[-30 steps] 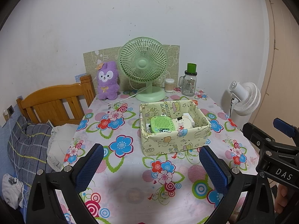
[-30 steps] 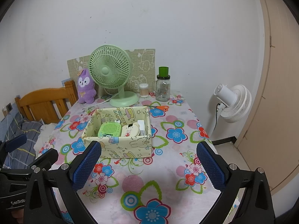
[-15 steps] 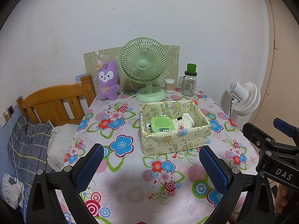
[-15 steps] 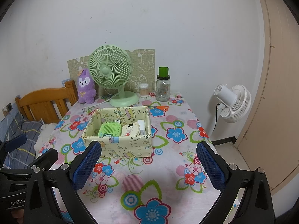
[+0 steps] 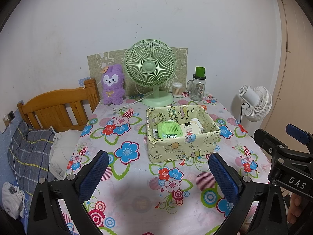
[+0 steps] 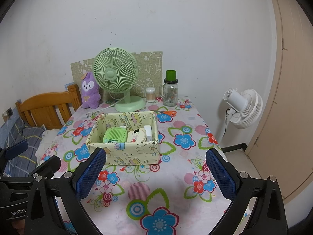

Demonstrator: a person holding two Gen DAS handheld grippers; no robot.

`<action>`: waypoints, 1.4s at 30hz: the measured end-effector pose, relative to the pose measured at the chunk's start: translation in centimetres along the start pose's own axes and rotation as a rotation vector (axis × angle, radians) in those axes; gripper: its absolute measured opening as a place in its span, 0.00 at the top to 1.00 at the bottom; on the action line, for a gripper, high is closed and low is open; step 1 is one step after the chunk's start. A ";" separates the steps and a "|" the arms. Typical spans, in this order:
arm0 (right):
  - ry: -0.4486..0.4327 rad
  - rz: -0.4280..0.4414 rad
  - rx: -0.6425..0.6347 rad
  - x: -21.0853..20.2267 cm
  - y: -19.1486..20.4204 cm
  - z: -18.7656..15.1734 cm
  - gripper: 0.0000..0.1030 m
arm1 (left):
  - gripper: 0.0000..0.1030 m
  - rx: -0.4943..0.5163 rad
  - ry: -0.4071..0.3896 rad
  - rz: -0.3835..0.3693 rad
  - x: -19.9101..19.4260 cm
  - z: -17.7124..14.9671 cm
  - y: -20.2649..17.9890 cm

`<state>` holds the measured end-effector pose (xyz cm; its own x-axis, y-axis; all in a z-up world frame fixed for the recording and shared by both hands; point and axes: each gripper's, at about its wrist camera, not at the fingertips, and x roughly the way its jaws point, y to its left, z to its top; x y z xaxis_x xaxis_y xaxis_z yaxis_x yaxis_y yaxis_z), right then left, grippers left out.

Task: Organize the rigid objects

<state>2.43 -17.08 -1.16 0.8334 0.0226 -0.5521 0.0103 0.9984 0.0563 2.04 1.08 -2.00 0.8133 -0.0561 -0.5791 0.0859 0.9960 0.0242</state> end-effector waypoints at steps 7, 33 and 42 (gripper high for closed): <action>0.001 0.000 -0.001 0.0 0.0 -0.1 0.00 | 0.00 -0.002 0.001 0.001 -0.1 -0.1 0.0; -0.015 -0.006 -0.003 -0.2 0.1 0.0 0.00 | 0.00 -0.016 -0.001 0.008 -0.4 -0.2 0.5; -0.014 -0.002 -0.002 0.0 0.0 0.0 0.00 | 0.00 -0.016 -0.002 0.008 -0.5 -0.2 0.6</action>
<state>2.44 -17.06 -1.11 0.8412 0.0195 -0.5404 0.0111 0.9985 0.0534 1.58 1.70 -1.83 0.8150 -0.0477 -0.5775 0.0697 0.9974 0.0159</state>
